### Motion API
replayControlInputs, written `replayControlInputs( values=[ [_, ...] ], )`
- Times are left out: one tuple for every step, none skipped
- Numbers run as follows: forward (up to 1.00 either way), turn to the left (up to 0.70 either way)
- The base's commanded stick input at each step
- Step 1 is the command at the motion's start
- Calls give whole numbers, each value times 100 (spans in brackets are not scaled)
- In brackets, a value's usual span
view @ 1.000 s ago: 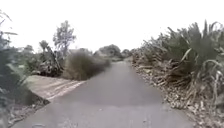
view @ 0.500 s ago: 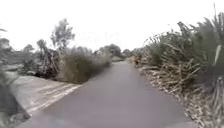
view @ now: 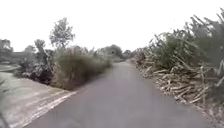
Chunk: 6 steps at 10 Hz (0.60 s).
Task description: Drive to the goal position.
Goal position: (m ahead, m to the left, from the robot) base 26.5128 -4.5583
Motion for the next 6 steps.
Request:
replayControlInputs(
  values=[
    [100, -15],
    [100, -30],
    [100, -40],
    [100, -40],
    [100, -40],
    [100, -40]
  ],
)
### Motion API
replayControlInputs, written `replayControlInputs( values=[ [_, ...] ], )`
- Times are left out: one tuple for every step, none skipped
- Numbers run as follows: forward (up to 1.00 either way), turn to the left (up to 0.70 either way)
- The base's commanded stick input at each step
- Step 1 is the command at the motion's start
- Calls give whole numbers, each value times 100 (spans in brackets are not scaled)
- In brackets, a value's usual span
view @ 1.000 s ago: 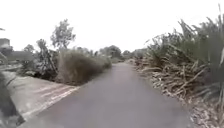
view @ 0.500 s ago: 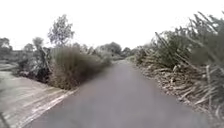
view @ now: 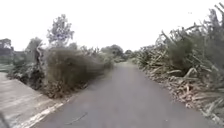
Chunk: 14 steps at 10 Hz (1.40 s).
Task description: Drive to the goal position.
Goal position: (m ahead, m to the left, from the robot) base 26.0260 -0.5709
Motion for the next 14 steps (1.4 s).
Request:
replayControlInputs(
  values=[
    [100, -40],
    [100, -40],
    [100, -36],
    [100, -27],
    [100, -18],
    [100, 0],
    [100, 0],
    [100, 0],
    [100, 0],
    [100, 0],
    [100, 0],
    [100, 0],
    [100, 0],
    [100, 0]
  ],
)
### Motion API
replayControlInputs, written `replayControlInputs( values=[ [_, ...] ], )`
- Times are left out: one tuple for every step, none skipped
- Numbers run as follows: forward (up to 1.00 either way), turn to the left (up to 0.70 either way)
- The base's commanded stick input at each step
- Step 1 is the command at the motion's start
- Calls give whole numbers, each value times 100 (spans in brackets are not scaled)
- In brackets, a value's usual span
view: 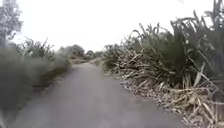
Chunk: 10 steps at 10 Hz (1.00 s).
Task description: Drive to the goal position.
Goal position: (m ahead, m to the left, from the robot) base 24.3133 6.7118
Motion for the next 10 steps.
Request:
replayControlInputs(
  values=[
    [100, 0],
    [100, 0],
    [100, 0],
    [100, 0],
    [100, 0],
    [100, 0],
    [100, 0],
    [100, 0],
    [100, 0],
    [100, 5]
  ],
)
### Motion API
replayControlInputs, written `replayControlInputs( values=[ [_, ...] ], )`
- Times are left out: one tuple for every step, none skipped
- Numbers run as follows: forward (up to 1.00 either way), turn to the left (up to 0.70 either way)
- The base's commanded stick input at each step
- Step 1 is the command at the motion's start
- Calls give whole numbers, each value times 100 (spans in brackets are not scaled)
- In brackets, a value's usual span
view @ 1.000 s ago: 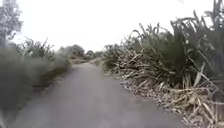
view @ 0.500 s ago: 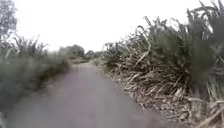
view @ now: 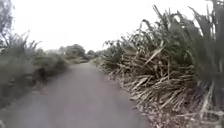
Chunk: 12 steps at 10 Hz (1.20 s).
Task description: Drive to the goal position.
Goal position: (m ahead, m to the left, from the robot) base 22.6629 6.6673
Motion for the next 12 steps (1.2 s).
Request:
replayControlInputs(
  values=[
    [100, 10],
    [100, 39],
    [100, 39],
    [100, 39],
    [100, 39],
    [100, 39],
    [100, 39],
    [100, 0],
    [100, 0],
    [100, 0],
    [100, 0],
    [100, 0]
  ],
)
